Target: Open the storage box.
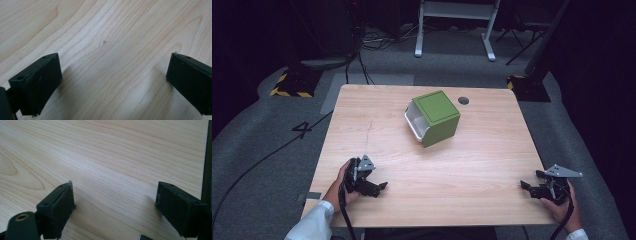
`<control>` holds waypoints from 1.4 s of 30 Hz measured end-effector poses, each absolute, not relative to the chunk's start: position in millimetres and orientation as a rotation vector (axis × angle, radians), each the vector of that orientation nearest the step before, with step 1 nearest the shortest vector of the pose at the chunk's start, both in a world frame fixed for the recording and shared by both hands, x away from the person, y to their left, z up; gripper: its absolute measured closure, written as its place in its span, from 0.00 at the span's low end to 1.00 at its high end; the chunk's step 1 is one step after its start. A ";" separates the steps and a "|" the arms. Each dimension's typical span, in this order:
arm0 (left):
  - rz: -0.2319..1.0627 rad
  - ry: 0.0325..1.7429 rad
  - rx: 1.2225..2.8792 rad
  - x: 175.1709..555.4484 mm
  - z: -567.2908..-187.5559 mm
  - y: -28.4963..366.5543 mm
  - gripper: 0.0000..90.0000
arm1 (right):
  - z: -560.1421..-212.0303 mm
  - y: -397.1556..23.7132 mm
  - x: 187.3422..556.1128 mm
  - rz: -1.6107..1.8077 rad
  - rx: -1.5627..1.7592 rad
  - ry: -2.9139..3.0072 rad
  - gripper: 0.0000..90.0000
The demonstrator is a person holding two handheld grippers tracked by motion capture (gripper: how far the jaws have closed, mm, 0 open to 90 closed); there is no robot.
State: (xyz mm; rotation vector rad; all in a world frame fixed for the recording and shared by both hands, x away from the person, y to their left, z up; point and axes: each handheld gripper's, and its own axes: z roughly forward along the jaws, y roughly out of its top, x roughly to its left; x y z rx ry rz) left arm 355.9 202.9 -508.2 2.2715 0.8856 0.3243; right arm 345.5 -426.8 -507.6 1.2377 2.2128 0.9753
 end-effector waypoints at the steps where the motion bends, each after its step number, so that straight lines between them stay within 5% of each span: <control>1: 0.321 0.879 2.274 356.7 -508.2 202.2 0.00 | -507.6 -426.3 345.1 0.976 1.237 2.210 0.17; 11: 0.309 0.764 2.337 367.1 -503.8 188.1 0.02 | -507.5 -425.7 344.5 0.969 1.230 2.204 0.17; 14: 0.270 0.703 2.317 372.3 -495.0 177.5 0.26 | -507.5 -425.9 344.7 0.970 1.233 2.204 0.17; 15: 0.270 0.703 2.317 372.3 -495.0 177.5 0.18 | -507.5 -426.0 344.9 0.971 1.239 2.204 0.17; 19: 0.257 0.644 2.304 382.1 -482.4 160.7 0.24 | -507.5 -425.8 344.7 0.968 1.233 2.202 0.17; 42: 0.275 0.508 2.229 441.0 -438.5 95.1 0.18 | -507.5 -425.5 344.3 0.967 1.230 2.201 0.17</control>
